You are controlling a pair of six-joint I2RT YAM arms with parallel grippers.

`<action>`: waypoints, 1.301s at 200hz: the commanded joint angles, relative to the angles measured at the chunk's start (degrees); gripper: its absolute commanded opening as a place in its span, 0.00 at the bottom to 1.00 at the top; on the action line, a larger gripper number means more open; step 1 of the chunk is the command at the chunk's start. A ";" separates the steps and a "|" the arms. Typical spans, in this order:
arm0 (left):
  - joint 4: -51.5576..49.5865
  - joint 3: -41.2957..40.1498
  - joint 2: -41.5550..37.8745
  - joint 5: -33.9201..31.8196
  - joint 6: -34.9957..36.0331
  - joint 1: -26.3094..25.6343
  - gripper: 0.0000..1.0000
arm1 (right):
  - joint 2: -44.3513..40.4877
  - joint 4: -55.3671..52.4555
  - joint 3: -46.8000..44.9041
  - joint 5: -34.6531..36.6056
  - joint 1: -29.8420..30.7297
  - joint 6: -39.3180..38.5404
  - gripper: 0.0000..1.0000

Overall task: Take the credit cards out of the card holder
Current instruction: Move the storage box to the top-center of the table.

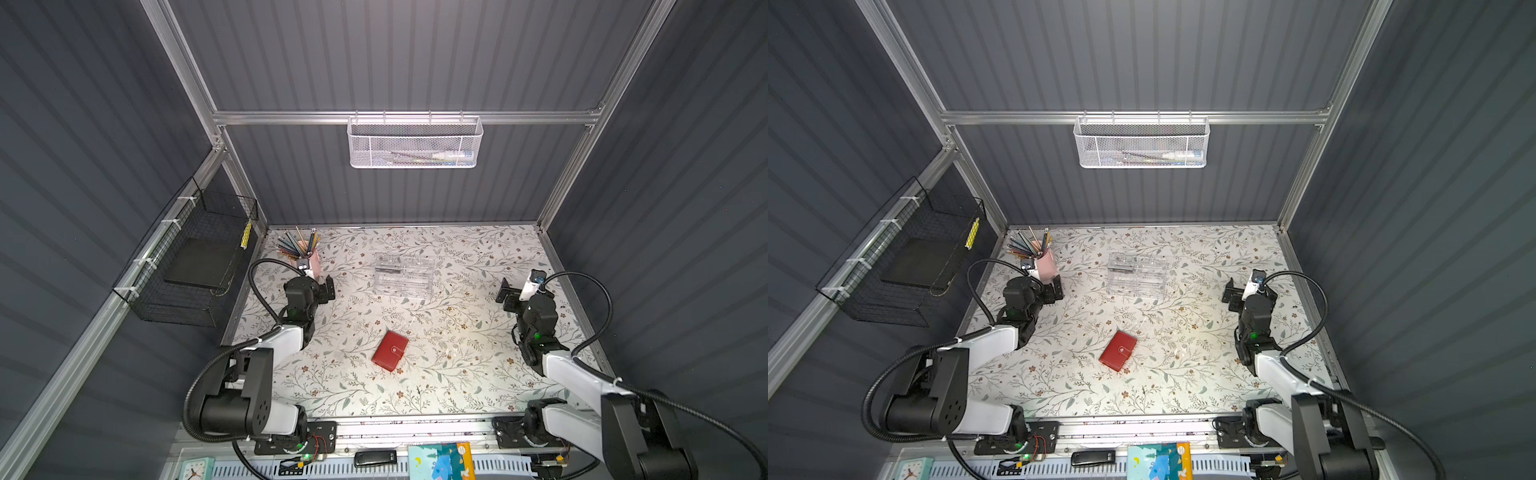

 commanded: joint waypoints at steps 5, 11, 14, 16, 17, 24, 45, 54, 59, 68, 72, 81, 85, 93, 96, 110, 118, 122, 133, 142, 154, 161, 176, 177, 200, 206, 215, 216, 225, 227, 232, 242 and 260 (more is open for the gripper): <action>-9.27 1.48 -3.91 2.00 -6.01 -4.78 1.00 | -6.68 -16.91 5.23 0.43 2.88 5.49 0.99; -10.52 2.22 -4.32 3.87 -7.03 -5.34 1.00 | -7.14 -19.82 6.56 -0.39 3.94 6.44 0.99; -11.14 2.48 -4.41 4.57 -7.58 -5.50 1.00 | -7.15 -21.28 7.17 -0.86 4.54 6.93 0.99; -11.47 2.74 -4.50 4.96 -8.00 -5.62 1.00 | -7.11 -22.28 7.71 -1.24 4.88 7.20 0.99; -11.61 2.89 -4.52 5.12 -8.21 -5.64 1.00 | -7.13 -22.69 7.93 -1.39 5.01 7.33 0.99; -12.77 3.83 -4.32 6.98 -9.71 -5.75 1.00 | -6.68 -25.90 9.74 -2.74 6.48 7.92 0.99; -16.83 8.25 -2.32 11.58 -12.56 -5.84 1.00 | -3.43 -30.96 13.96 -4.30 11.38 9.50 0.99; -16.57 8.91 -1.54 13.36 -14.17 -5.84 1.00 | -1.18 -31.60 15.37 -5.98 13.02 10.65 0.99; -15.72 9.14 -1.26 14.70 -14.81 -5.84 1.00 | 0.01 -31.75 16.30 -6.87 13.97 11.24 0.99; -14.78 9.48 -0.78 16.87 -16.30 -5.83 1.00 | 2.26 -31.96 18.06 -8.10 15.87 12.05 0.99; -14.48 9.67 -0.65 17.75 -16.92 -5.84 1.00 | 4.51 -32.12 18.85 -8.51 16.75 12.31 0.99; -13.45 9.80 -0.13 19.49 -18.53 -5.84 1.00 | 7.66 -32.70 20.90 -9.95 18.26 12.95 0.99; -12.99 9.80 0.18 20.24 -19.33 -5.84 1.00 | 9.16 -32.83 21.87 -10.80 18.72 13.27 0.99; -12.12 9.99 0.82 21.72 -20.86 -5.84 1.00 | 12.01 -32.88 23.79 -12.90 19.59 13.48 0.99; -11.79 10.13 1.17 22.41 -21.44 -5.84 1.00 | 13.07 -33.02 24.53 -13.44 19.89 13.52 0.99; -10.16 10.41 3.09 25.13 -24.27 -5.84 1.00 | 17.62 -34.03 28.18 -13.54 21.83 13.54 0.99; -9.08 10.50 4.50 26.71 -26.09 -5.86 1.00 | 19.89 -34.05 29.85 -13.24 22.39 13.90 0.99; -8.35 10.42 5.21 27.47 -26.89 -5.91 1.00 | 20.91 -34.01 30.72 -13.30 22.57 14.08 0.99; -6.66 10.42 7.15 29.10 -29.16 -5.93 1.00 | 24.16 -34.07 32.91 -13.64 22.73 14.47 0.99; -5.28 10.19 8.59 29.82 -30.77 -5.93 1.00 | 26.75 -34.66 35.14 -13.44 22.72 14.83 0.99; -2.87 9.92 10.13 29.99 -31.91 -5.93 1.00 | 30.07 -36.22 38.32 -12.71 22.77 15.02 0.99; -2.05 10.00 10.84 29.99 -32.47 -5.93 1.00 | 31.82 -37.07 39.97 -12.50 22.73 15.02 0.99; -1.24 10.82 12.38 29.99 -33.02 -5.93 1.00 | 35.05 -37.52 42.71 -12.43 22.72 15.20 0.99; -1.22 10.93 12.50 30.91 -33.07 -5.93 1.00 | 35.22 -37.48 42.83 -12.48 22.72 15.20 0.99; 0.31 12.94 15.32 32.86 -33.07 -5.93 1.00 | 38.70 -37.12 45.33 -13.98 22.79 15.71 0.99; 0.89 13.38 16.10 33.09 -32.90 -5.93 1.00 | 39.55 -37.08 45.92 -14.37 22.72 15.81 0.99; 1.61 13.97 17.24 33.11 -32.75 -5.93 1.00 | 40.73 -37.08 46.73 -14.70 22.77 15.89 0.99; 1.74 14.04 17.34 33.17 -32.81 -5.88 1.00 | 40.87 -37.08 46.82 -14.67 22.79 15.90 0.99; 3.08 14.56 18.66 33.69 -33.12 -5.93 1.00 | 41.89 -37.08 47.46 -14.42 22.76 16.03 0.98; 3.45 14.64 18.95 33.75 -33.26 -5.88 1.00 | 42.17 -37.04 47.60 -14.34 22.77 16.07 0.97; 4.84 14.68 19.66 34.15 -33.70 -5.93 1.00 | 42.69 -37.00 47.99 -14.07 22.73 16.08 0.96; 7.18 15.02 21.26 34.85 -34.57 -5.92 1.00 | 43.62 -37.12 48.71 -13.49 22.78 16.08 0.94; 8.67 15.90 23.36 36.05 -34.95 -5.88 1.00 | 45.05 -37.46 49.94 -12.49 22.73 15.82 0.91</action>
